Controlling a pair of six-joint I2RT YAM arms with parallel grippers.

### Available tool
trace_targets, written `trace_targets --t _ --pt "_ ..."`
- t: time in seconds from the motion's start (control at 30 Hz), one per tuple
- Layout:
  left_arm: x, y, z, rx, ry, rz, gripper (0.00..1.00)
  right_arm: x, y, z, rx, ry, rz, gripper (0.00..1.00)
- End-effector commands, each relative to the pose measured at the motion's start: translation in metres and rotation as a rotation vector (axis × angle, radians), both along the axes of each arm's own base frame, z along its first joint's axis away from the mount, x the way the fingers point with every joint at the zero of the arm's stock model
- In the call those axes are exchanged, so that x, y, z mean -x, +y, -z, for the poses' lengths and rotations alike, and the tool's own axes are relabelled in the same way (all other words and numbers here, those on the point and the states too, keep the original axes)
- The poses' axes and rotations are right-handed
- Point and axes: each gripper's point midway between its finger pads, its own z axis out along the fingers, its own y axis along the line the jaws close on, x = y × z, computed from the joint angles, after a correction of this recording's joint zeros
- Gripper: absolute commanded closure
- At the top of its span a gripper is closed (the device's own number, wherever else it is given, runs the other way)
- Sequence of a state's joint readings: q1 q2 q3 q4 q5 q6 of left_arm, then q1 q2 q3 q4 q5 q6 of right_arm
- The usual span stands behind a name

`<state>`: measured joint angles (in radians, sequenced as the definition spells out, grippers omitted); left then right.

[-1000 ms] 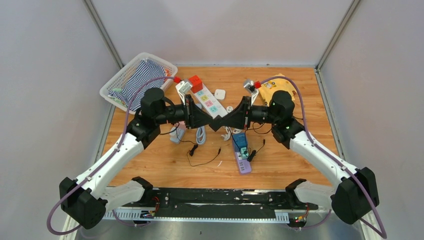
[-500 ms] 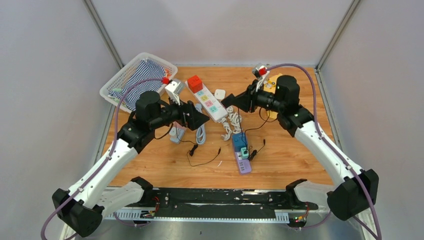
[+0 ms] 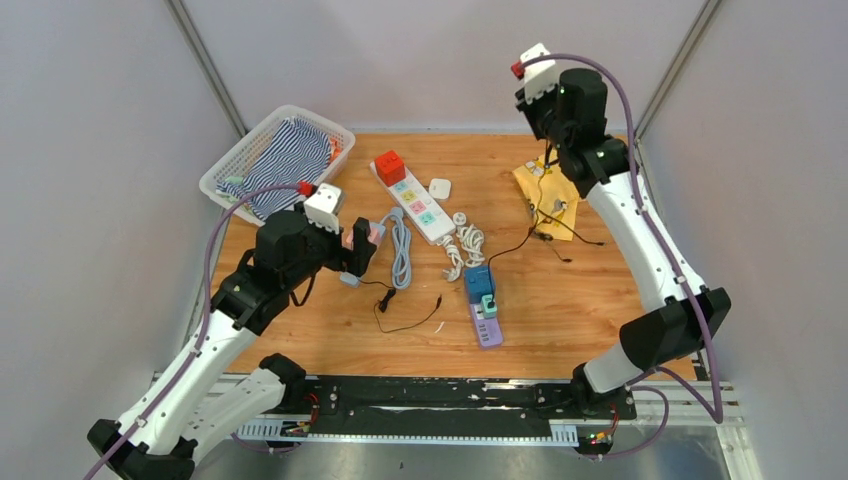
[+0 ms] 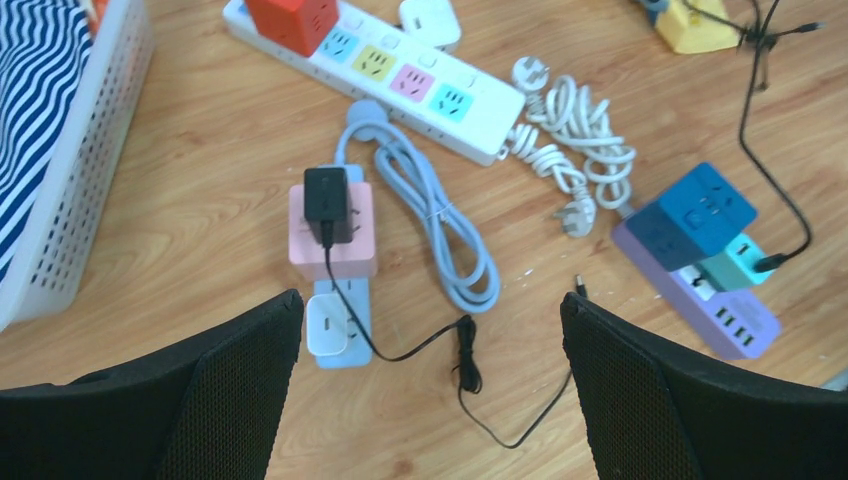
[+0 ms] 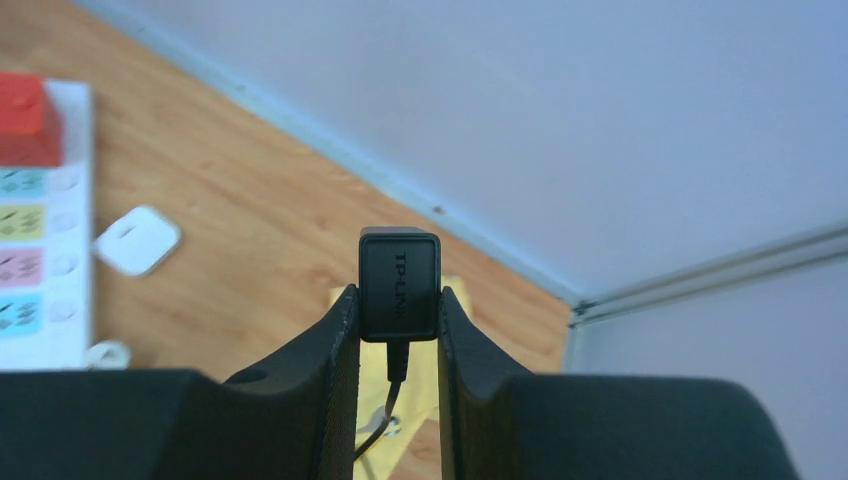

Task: Insert the plug
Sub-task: Pick up the plug from the center of the board, then insert the plug into the socket.

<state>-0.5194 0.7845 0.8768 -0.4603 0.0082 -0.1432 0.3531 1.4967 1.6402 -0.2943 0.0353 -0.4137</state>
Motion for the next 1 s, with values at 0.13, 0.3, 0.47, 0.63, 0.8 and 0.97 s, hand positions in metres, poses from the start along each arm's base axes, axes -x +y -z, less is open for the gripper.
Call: trace_targets --t 0.13,0.3,0.47,0.63,0.8,0.97 --pt "-0.001 0.023 0.018 -0.095 -0.004 -0.081 0.00 -0.016 -0.052 -0.114 0.100 -0.249 0.163 1.00" --pt "-0.001 0.023 0.019 -0.100 -0.006 -0.083 0.00 -0.038 -0.045 -0.150 0.017 -0.392 0.128 1.00" --pt "-0.002 0.029 0.021 -0.116 -0.003 -0.109 0.00 -0.076 -0.008 -0.128 -0.087 -0.403 -0.012 1.00" --pt "-0.002 0.040 0.017 -0.130 -0.023 -0.160 0.00 -0.116 0.032 -0.044 -0.126 -0.273 -0.133 1.00" --pt "-0.003 0.044 0.015 -0.134 -0.033 -0.181 0.00 -0.128 0.072 0.059 -0.121 -0.102 -0.219 1.00" --pt "-0.003 0.052 0.011 -0.142 -0.050 -0.215 0.00 -0.116 0.110 0.133 -0.129 0.065 -0.272 1.00"
